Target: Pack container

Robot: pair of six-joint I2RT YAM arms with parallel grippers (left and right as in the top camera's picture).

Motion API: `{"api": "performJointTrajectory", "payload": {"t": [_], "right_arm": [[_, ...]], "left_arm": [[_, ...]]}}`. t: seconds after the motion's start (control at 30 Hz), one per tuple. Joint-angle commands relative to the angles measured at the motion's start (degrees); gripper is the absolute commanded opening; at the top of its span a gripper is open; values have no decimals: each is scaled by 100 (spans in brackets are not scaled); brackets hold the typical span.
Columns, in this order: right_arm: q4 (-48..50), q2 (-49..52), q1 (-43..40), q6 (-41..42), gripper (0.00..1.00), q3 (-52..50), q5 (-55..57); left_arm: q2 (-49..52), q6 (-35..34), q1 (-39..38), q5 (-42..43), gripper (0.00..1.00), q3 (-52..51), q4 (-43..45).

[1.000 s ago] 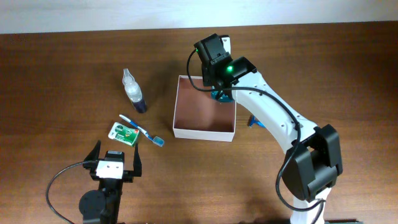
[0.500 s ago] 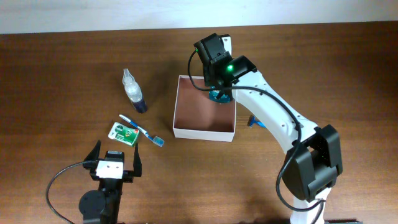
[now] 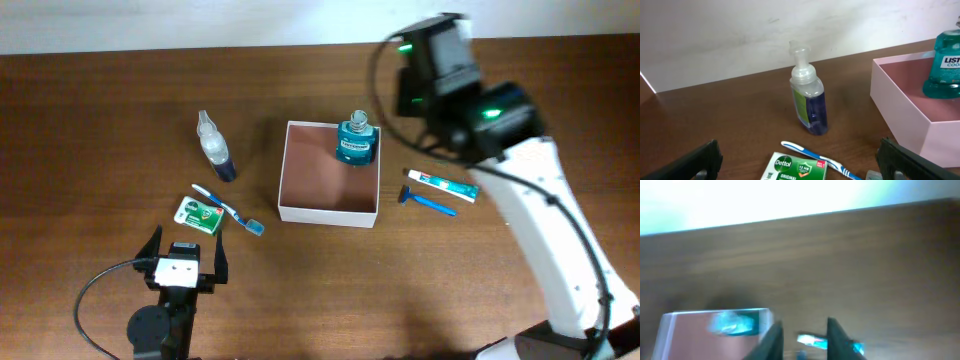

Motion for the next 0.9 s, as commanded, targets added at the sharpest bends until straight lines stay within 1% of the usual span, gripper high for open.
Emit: {"api": "performJointTrajectory", "payload": {"t": [0.0,0.17,0.33,0.47,0.67,0.77,0.87], "right_arm": [[-299,223,-761,160,4,-118,-245],[-282,444,-1556,160,4,-474,-1215],[57,765,-2015,153,4,-955,-2302],[645,1032,-2052,142,4,-1469,-2962],[1939,1344,-2048,166,4,-2334,-4131],[2481,1456,-2048,472,4,-2739,-4271],[2830,1539,-2046,503,4,-2951,-4500]], "left_arm": [[-11,-26,24,-57,99,-31,-17],[-11,-26,24,-57,99,-31,-17],[-11,-26,24,-57,99,-31,-17],[-11,-26,24,-57,99,-31,-17],[-11,-26,24,-57,99,-31,-17],[-11,-26,24,-57,99,-31,-17],[-11,-26,24,-57,99,-31,-17]]}}
